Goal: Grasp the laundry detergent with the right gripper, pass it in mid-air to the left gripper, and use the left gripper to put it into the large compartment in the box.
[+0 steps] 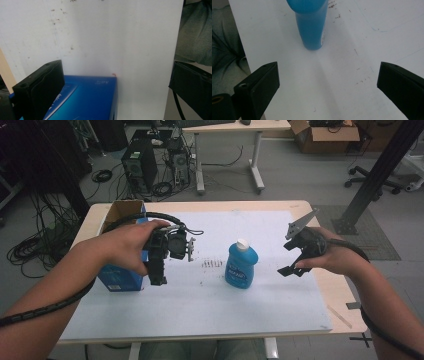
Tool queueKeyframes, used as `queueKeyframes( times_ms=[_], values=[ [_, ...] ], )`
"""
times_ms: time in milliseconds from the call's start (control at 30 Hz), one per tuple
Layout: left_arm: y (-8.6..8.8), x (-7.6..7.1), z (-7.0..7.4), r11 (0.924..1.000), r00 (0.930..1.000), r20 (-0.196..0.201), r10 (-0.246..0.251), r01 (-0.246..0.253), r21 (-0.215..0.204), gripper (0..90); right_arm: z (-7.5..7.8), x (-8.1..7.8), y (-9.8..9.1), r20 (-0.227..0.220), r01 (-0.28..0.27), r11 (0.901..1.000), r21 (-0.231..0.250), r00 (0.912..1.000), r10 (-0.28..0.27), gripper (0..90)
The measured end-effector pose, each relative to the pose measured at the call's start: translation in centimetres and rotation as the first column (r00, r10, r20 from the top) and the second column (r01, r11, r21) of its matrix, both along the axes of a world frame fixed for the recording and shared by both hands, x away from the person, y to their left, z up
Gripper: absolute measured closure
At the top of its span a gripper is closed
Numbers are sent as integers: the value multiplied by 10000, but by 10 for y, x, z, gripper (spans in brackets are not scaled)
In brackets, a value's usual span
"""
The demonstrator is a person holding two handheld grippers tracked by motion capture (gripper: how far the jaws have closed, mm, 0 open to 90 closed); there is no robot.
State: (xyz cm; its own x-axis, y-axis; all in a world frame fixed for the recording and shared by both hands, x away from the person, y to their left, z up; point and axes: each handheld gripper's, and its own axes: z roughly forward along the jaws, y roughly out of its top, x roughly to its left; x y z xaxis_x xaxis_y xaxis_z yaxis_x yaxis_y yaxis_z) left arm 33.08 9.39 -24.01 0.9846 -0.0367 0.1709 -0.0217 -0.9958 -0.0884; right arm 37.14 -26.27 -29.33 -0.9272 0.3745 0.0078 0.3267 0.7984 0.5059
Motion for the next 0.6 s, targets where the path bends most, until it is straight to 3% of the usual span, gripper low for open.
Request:
queueKeyframes(
  times_ms=[333, 600],
  values=[
    [0, -3, 1, 9999, 10000, 18, -83, 83, -59, 2, -17, -8, 2, 81, 96, 9996, 282, 9999, -98, 43],
    [-2, -7, 1, 9999, 9999, 1, -170, 170, -25, 2, -29, -14, 5, 345, 314, 9962, 808, 9988, -342, 40]
  ],
)
